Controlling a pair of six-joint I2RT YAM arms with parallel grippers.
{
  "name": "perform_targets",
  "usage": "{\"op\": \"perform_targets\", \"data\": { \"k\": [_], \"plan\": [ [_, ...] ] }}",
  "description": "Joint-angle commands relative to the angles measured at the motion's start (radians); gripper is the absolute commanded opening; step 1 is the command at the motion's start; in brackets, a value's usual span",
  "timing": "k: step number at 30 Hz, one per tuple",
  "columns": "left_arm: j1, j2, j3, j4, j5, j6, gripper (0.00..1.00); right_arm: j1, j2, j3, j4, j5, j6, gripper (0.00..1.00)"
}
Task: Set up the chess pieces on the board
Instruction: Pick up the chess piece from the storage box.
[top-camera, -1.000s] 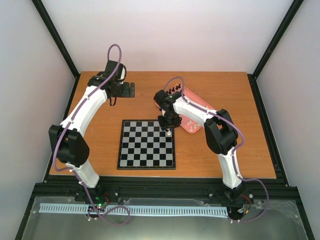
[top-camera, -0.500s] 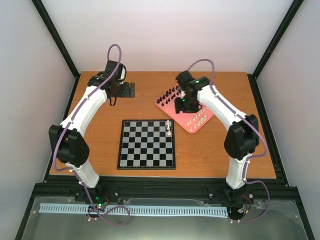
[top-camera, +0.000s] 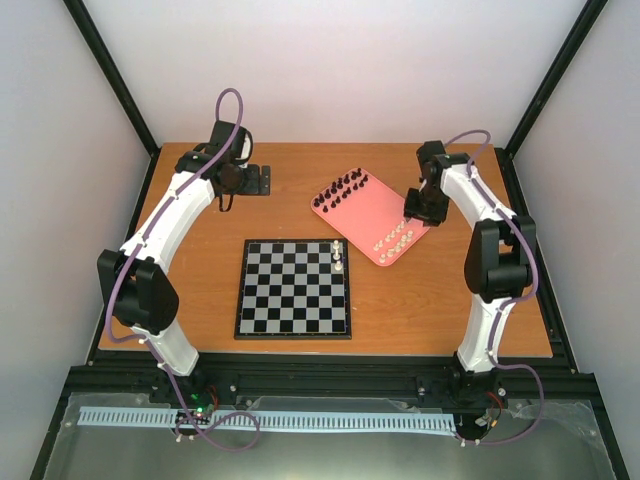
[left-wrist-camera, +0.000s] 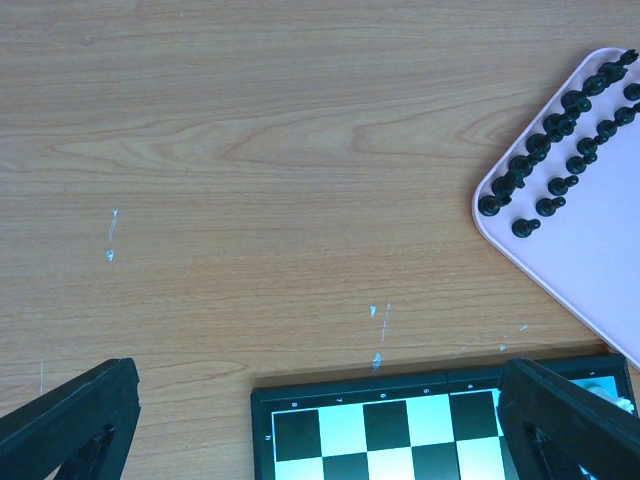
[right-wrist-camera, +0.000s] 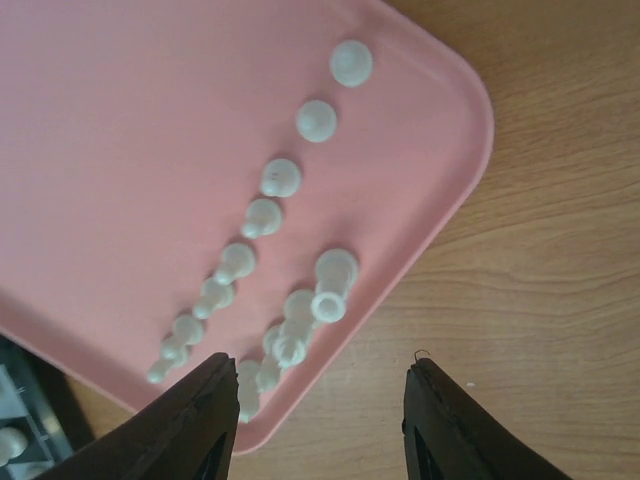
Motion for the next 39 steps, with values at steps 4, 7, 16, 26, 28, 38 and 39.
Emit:
{"op": "perform_targets", "data": {
  "k": [4,7,16,26,28,38,39],
  "plan": [
    [-0.002,0.001,0.037,-0.019,0.005,0.02,1.0,-0.047,0.065,-0.054,0.065,-0.083,0.019,0.53],
    [-0.002,0.006,0.034,-0.018,0.008,0.018,1.0,-0.053,0.088,-0.046,0.065,-0.1,0.026,0.54],
    [-0.001,0.009,0.03,-0.023,-0.009,0.022,1.0,-0.06,0.132,-0.03,0.079,-0.119,0.052,0.49],
    [-0.002,0.005,0.02,-0.019,-0.015,0.022,1.0,-0.061,0.149,-0.015,0.075,-0.103,0.068,0.38],
    [-0.002,0.005,0.018,-0.018,-0.015,0.022,1.0,-0.061,0.152,-0.013,0.078,-0.105,0.072,0.36],
    [-0.003,0.002,0.014,-0.018,-0.017,0.023,1.0,-0.061,0.169,-0.009,0.088,-0.122,0.079,0.32],
    [-0.002,0.001,0.012,-0.018,-0.019,0.023,1.0,-0.061,0.17,-0.009,0.09,-0.122,0.079,0.32]
  ]
}}
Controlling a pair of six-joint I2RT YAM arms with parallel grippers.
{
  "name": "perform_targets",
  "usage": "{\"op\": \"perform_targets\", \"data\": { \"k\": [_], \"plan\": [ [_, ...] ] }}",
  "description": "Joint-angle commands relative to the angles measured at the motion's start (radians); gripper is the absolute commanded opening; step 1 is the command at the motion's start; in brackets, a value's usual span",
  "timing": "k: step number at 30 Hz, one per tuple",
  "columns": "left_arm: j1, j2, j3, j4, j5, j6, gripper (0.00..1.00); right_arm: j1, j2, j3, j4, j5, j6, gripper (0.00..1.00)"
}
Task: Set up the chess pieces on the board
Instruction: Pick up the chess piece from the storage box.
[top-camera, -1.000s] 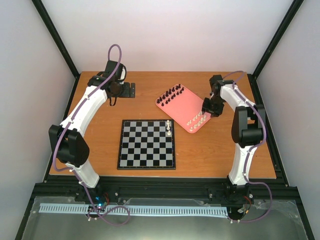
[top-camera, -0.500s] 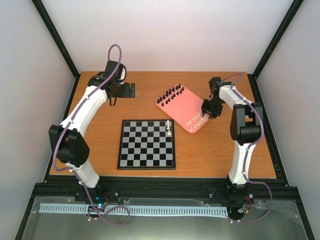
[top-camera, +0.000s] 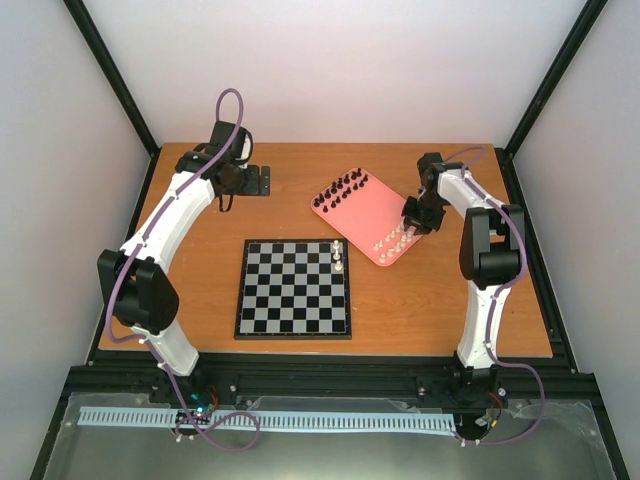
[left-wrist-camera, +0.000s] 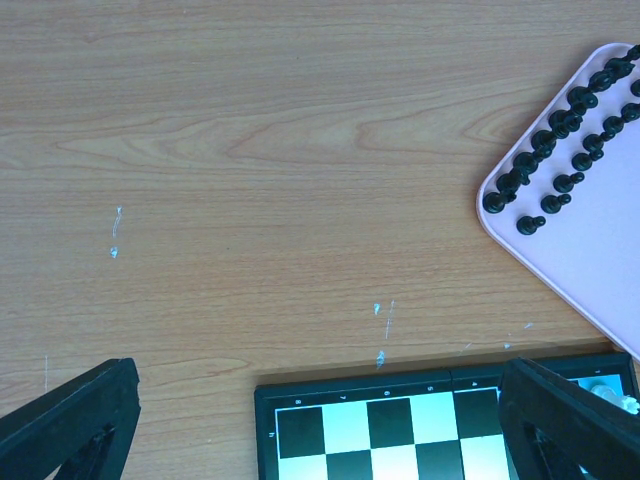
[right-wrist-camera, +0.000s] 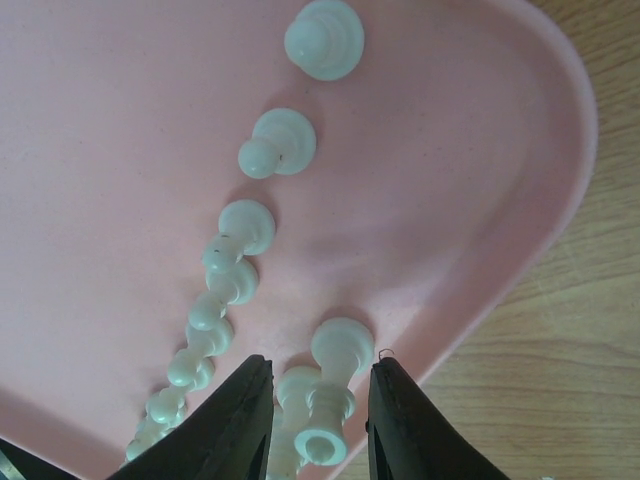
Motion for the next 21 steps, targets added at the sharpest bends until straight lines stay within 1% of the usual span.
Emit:
{"op": "perform_targets", "data": {
  "k": [1,9,14,18,21],
  "plan": [
    [-0.002,-0.001,0.011,-0.012,-0.014,0.02,1.0,-0.008,0.022,0.022,0.008,-0.004,0.011,0.32],
    [-0.001,-0.002,0.007,-0.01,-0.017,0.022,1.0,-0.008,0.029,0.027,0.012,-0.003,0.013,0.27],
    [-0.002,-0.002,0.01,-0.01,-0.017,0.022,1.0,-0.008,0.039,0.027,0.013,-0.003,0.01,0.25],
    [-0.002,-0.003,0.01,-0.012,-0.021,0.024,1.0,-0.008,0.045,0.028,0.016,-0.002,0.011,0.2],
    [-0.002,-0.001,0.01,-0.012,-0.021,0.024,1.0,-0.008,0.046,0.029,0.016,0.004,0.008,0.14]
  ]
}}
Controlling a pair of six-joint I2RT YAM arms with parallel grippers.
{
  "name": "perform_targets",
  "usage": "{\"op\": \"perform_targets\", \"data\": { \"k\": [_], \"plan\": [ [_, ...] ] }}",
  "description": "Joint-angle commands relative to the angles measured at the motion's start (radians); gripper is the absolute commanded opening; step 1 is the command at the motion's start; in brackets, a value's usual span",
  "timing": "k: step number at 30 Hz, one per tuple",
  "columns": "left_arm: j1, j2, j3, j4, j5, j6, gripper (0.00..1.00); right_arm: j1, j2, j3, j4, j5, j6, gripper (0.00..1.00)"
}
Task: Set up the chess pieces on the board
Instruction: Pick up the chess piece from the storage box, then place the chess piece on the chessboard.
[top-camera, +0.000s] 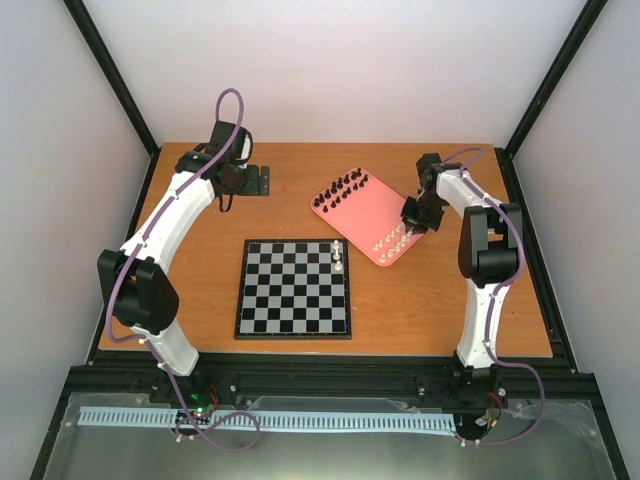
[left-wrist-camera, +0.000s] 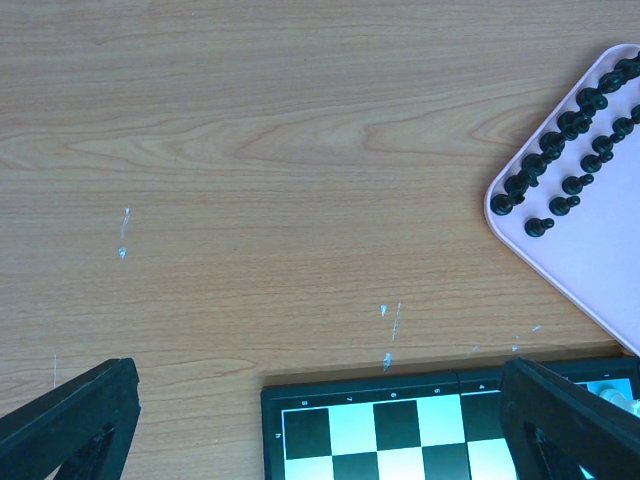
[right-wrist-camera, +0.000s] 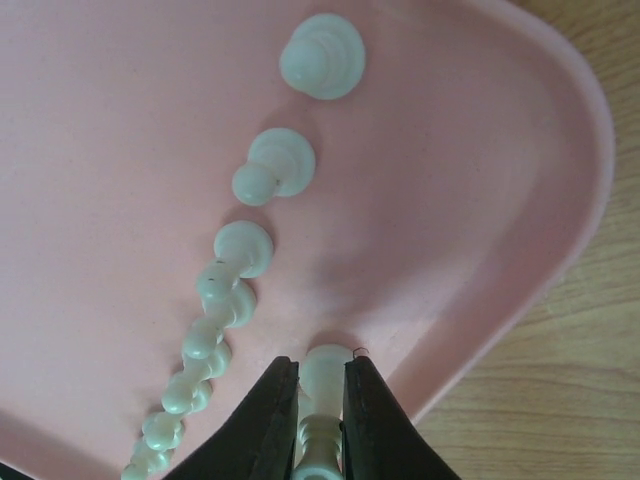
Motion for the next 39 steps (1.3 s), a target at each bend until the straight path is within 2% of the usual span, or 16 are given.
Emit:
{"op": "perform_targets", "data": {
  "k": [1,6,14,23,25,30,36,39],
  "plan": [
    [-0.001,-0.001,0.01,-0.012,-0.006,0.022,1.0,-0.007,0.02,0.026,0.002,0.009,0.002,0.11],
    [-0.001,0.0,0.014,-0.012,-0.011,0.021,1.0,-0.007,0.017,0.044,-0.01,0.024,-0.003,0.03],
    [-0.001,-0.004,0.024,-0.012,-0.013,0.022,1.0,-0.007,-0.005,0.136,-0.086,0.084,-0.03,0.03],
    [-0.002,-0.011,0.028,-0.011,-0.009,0.023,1.0,0.011,-0.037,0.332,-0.237,0.13,-0.119,0.03],
    [-0.001,-0.009,0.028,-0.013,-0.006,0.02,1.0,0.043,-0.046,0.369,-0.278,0.14,-0.139,0.03],
    [-0.002,-0.008,0.023,-0.014,-0.001,0.015,1.0,0.216,-0.11,0.366,-0.348,0.15,-0.137,0.03],
    [-0.001,-0.019,0.008,-0.007,0.001,0.018,1.0,0.404,-0.194,0.277,-0.355,0.141,-0.066,0.03],
    [-0.001,-0.019,0.003,-0.003,0.003,0.016,1.0,0.468,-0.231,0.169,-0.313,0.149,-0.052,0.03]
  ]
}}
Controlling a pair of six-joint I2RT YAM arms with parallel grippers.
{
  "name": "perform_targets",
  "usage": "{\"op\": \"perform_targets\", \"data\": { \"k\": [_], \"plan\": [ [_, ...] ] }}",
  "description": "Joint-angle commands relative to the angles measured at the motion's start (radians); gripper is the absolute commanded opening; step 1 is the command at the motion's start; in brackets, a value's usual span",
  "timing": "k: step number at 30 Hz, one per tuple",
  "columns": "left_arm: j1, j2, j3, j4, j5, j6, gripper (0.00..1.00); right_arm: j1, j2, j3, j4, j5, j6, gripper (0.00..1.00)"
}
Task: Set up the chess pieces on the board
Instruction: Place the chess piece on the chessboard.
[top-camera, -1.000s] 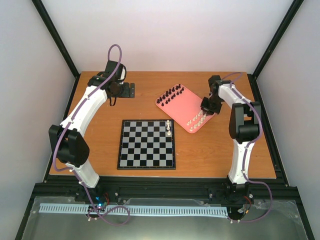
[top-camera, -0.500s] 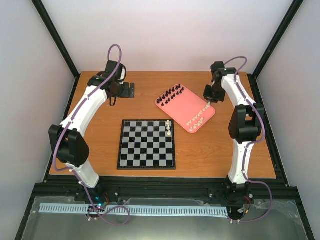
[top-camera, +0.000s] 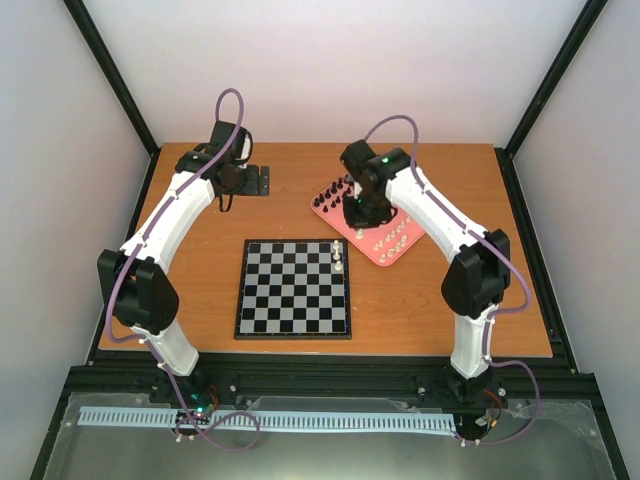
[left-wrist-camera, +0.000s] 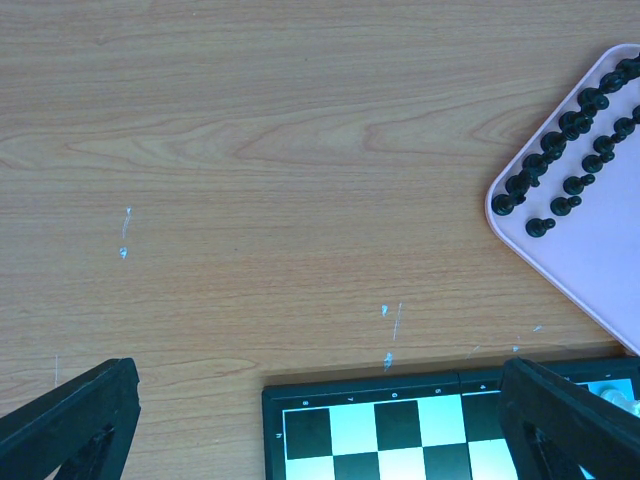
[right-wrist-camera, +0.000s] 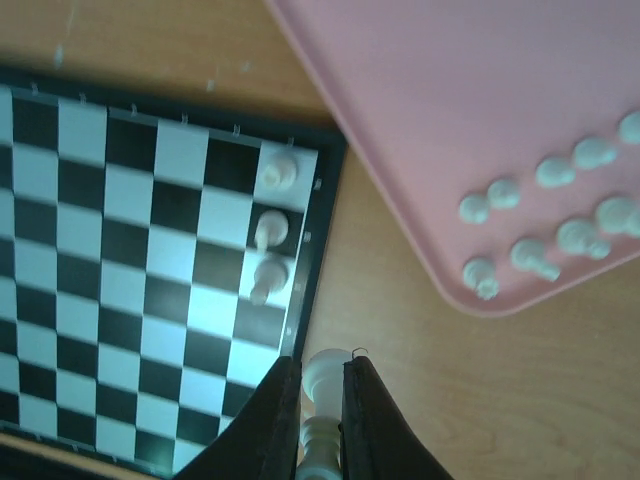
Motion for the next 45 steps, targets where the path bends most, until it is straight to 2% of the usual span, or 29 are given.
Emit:
{"op": "perform_targets", "data": {
  "k": [1,7,13,27,45],
  "plan": [
    [-0.003,-0.016,0.005,-0.002,0.005,0.016,1.0,0.056,-0.069,-0.14,0.014,0.007,0.047,0.03],
    [-0.002,-0.007,0.018,-0.006,0.008,0.014,1.0,0.138,-0.093,-0.32,0.164,-0.047,0.07,0.03],
    [-0.001,0.001,0.007,-0.001,0.025,0.009,1.0,0.191,-0.042,-0.301,0.199,0.007,0.053,0.03],
    [-0.001,0.009,0.004,0.0,0.018,0.012,1.0,0.222,0.047,-0.315,0.266,0.011,0.004,0.03],
    [-0.002,0.011,-0.008,0.002,0.018,0.014,1.0,0.239,0.066,-0.353,0.288,0.038,0.002,0.03]
  ]
}}
